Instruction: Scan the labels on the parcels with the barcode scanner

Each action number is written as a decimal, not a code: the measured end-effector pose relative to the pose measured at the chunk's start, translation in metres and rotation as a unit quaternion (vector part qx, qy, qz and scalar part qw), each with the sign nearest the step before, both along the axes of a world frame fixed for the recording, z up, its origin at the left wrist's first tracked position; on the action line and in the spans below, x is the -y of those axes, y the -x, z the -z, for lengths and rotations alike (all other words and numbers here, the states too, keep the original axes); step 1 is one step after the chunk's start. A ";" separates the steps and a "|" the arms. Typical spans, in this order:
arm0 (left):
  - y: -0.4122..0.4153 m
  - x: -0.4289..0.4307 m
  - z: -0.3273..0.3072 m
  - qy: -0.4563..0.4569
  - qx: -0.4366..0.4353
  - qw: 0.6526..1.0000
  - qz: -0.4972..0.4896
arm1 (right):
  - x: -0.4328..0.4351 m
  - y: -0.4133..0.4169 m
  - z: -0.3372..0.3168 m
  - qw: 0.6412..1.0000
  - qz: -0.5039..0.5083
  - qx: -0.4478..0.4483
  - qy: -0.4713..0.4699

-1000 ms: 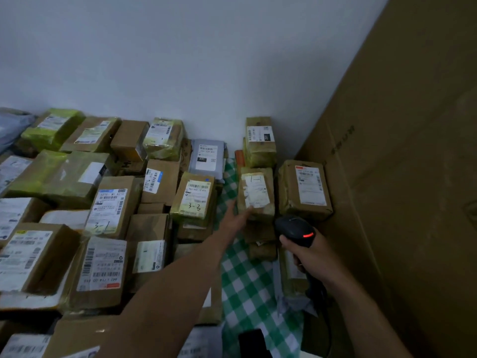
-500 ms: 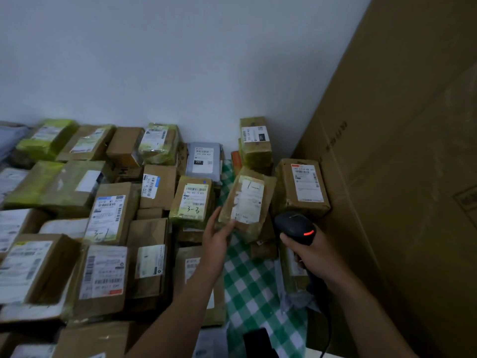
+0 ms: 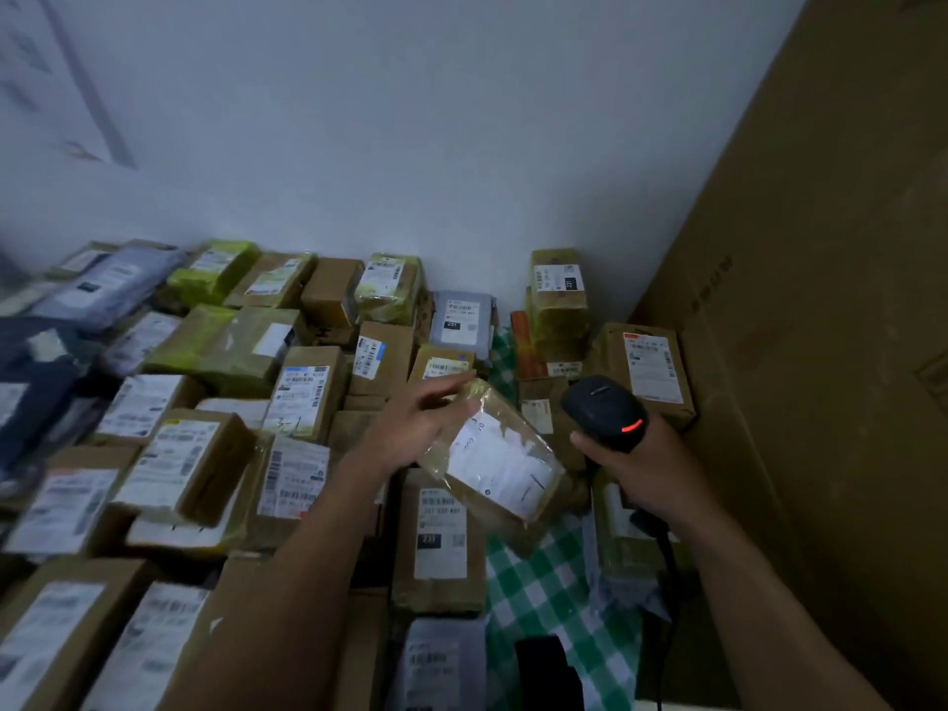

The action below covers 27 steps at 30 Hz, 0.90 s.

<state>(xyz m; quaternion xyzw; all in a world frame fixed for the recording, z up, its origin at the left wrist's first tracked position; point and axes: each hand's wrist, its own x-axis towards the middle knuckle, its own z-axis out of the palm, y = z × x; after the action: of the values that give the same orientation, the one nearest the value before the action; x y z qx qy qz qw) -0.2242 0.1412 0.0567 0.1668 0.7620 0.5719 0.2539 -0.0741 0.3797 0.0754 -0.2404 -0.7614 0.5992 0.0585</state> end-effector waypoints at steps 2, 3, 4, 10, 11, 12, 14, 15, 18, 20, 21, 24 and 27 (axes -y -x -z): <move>0.003 0.003 -0.018 -0.002 0.012 0.998 0.054 | 0.003 -0.003 -0.004 0.998 -0.049 0.020 0.038; 0.005 0.004 -0.025 -0.006 0.015 0.997 0.069 | 0.004 -0.004 -0.005 0.995 -0.075 0.027 0.065; 0.005 0.005 -0.032 -0.010 0.020 0.997 0.077 | 0.006 -0.006 -0.005 0.990 -0.100 0.029 0.091; 0.002 0.011 -0.056 -0.037 0.049 0.996 0.067 | 0.017 -0.012 -0.012 0.978 -0.143 0.024 0.153; 0.001 0.012 -0.051 -0.023 0.039 0.998 0.054 | 0.018 -0.011 -0.012 0.978 -0.133 0.026 0.161; -0.002 0.012 -0.048 -0.005 0.018 0.999 0.035 | 0.019 -0.010 -0.011 0.978 -0.118 0.028 0.168; -0.009 0.012 -0.035 0.009 -0.024 0.998 -0.057 | 0.021 -0.006 -0.005 0.980 -0.081 0.034 0.177; -0.017 0.011 -0.029 -0.026 -0.016 0.993 -0.118 | 0.022 -0.004 -0.002 0.981 -0.062 0.035 0.181; -0.044 0.013 -0.006 -0.155 0.041 0.971 -0.179 | 0.024 0.001 0.004 0.984 -0.012 0.019 0.177; -0.058 0.013 0.009 -0.191 0.107 0.967 -0.130 | 0.024 0.003 0.003 0.984 0.011 0.008 0.178; -0.062 0.012 0.016 -0.196 0.130 0.966 -0.105 | 0.025 0.004 0.003 0.983 0.014 0.005 0.184; -0.068 0.011 0.023 -0.232 0.156 0.955 -0.099 | 0.030 0.003 0.001 0.983 0.005 0.003 0.182; -0.067 0.013 0.023 -0.246 0.128 0.954 -0.110 | 0.033 0.003 0.002 0.988 0.006 0.007 0.154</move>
<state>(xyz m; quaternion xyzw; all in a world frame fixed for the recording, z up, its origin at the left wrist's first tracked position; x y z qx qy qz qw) -0.1574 0.1277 0.0332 0.0641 0.5725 0.7825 0.2361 -0.0771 0.3462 0.0730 -0.2554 -0.6592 0.7070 0.0188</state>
